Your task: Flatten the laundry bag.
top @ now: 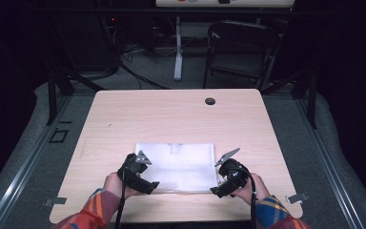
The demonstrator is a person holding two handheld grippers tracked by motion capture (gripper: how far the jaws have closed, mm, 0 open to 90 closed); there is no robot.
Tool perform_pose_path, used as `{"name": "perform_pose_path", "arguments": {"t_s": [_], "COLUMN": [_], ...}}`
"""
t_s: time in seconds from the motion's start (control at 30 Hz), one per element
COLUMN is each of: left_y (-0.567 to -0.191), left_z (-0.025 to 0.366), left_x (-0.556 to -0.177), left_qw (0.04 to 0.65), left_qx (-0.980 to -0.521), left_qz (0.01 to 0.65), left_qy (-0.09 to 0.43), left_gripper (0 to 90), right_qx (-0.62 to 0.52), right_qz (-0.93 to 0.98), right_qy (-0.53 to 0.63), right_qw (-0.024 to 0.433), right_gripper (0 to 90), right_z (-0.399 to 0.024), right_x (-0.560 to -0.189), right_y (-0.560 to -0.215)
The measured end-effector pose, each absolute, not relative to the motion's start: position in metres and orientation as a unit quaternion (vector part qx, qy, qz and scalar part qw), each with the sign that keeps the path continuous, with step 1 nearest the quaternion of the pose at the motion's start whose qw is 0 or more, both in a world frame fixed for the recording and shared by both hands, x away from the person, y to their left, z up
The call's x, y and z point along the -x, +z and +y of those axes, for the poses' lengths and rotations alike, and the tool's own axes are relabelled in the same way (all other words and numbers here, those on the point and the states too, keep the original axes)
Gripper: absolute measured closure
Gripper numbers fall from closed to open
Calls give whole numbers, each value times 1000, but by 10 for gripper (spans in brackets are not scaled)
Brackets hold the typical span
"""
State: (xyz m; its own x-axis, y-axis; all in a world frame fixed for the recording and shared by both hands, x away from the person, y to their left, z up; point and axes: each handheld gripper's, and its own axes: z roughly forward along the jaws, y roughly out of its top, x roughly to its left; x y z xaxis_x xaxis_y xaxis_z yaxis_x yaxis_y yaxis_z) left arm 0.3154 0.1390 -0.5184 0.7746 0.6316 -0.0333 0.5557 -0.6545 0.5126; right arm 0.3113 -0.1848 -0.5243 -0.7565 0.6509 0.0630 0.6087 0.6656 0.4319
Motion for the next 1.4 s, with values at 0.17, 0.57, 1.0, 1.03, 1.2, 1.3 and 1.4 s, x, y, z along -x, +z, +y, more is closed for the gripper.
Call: {"name": "perform_pose_path", "arguments": {"t_s": [0.17,0.57,1.0,1.03,1.2,1.3,1.4], "left_y": [-527,-543,-550,-550,-550,-550,-550], "left_z": [125,94,83,84,83,80,78], "left_x": [-317,-315,-316,-317,-317,-316,-314], "left_qw": [245,203,197,200,197,195,196], "left_qx": [-918,-943,-950,-950,-953,-954,-956], "left_qz": [306,260,236,236,227,220,210], "left_qy": [59,49,45,42,49,52,51], "left_gripper": [160,383,649,649,741,828,857], "right_qx": [-347,-348,-350,-350,-348,-346,-346], "right_qz": [910,912,913,913,913,916,916], "right_qy": [220,213,206,206,209,201,201], "right_qw": [47,32,23,23,21,25,25], "right_gripper": [139,148,156,156,160,164,184], "right_z": [-186,-186,-184,-184,-184,-184,-184], "right_x": [-310,-308,-312,-312,-312,-312,-312], "right_y": [-523,-526,-532,-532,-533,-533,-534]}}
